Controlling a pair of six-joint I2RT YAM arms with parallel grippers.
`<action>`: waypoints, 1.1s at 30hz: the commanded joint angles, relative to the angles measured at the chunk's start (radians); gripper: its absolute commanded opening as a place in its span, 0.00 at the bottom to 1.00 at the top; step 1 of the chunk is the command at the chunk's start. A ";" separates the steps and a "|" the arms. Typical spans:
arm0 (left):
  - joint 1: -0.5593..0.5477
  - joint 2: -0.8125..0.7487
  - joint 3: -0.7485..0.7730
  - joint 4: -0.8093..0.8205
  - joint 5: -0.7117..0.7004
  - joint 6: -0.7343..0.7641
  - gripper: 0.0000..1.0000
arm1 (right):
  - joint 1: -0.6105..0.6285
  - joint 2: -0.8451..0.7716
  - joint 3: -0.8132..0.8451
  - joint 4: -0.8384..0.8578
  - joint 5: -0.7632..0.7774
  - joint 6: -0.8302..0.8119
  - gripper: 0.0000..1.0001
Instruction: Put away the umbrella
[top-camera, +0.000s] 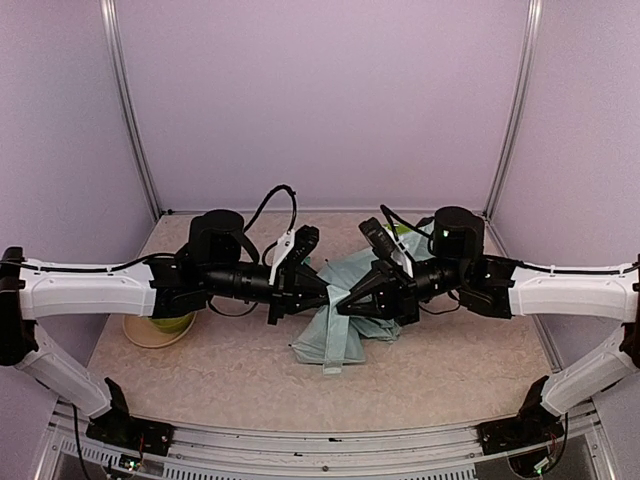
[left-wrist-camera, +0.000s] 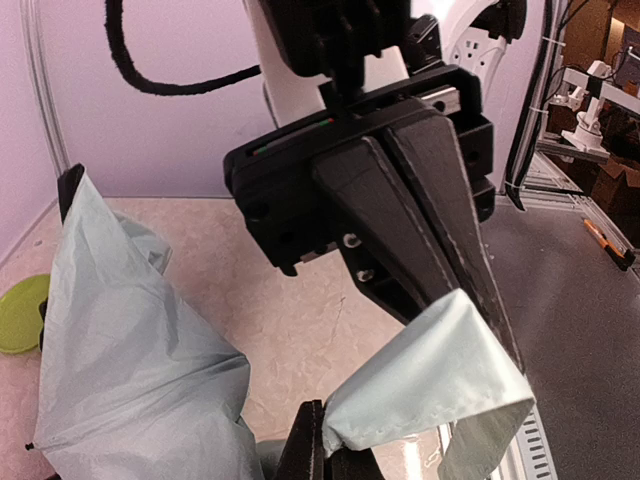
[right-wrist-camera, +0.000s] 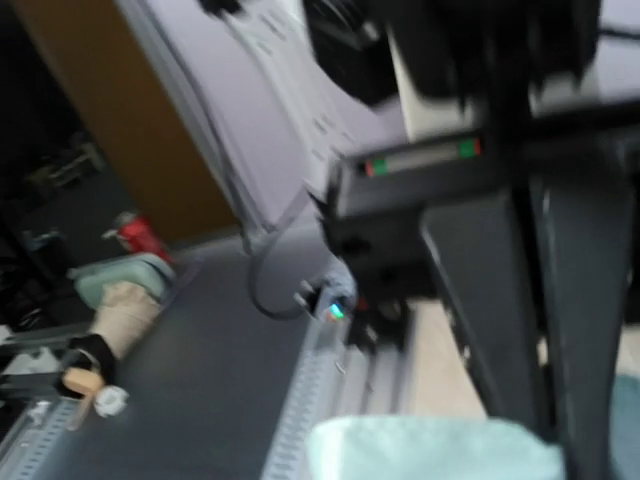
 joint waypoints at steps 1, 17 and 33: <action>-0.032 -0.113 -0.014 -0.095 -0.016 0.069 0.00 | 0.033 -0.053 0.093 0.163 -0.172 0.089 0.00; -0.018 -0.268 -0.066 -0.266 -0.147 0.178 0.86 | -0.061 -0.062 0.099 0.340 0.032 0.406 0.00; -0.042 -0.211 0.038 -0.234 -0.111 0.138 0.87 | -0.202 0.024 0.056 0.249 0.431 0.674 0.00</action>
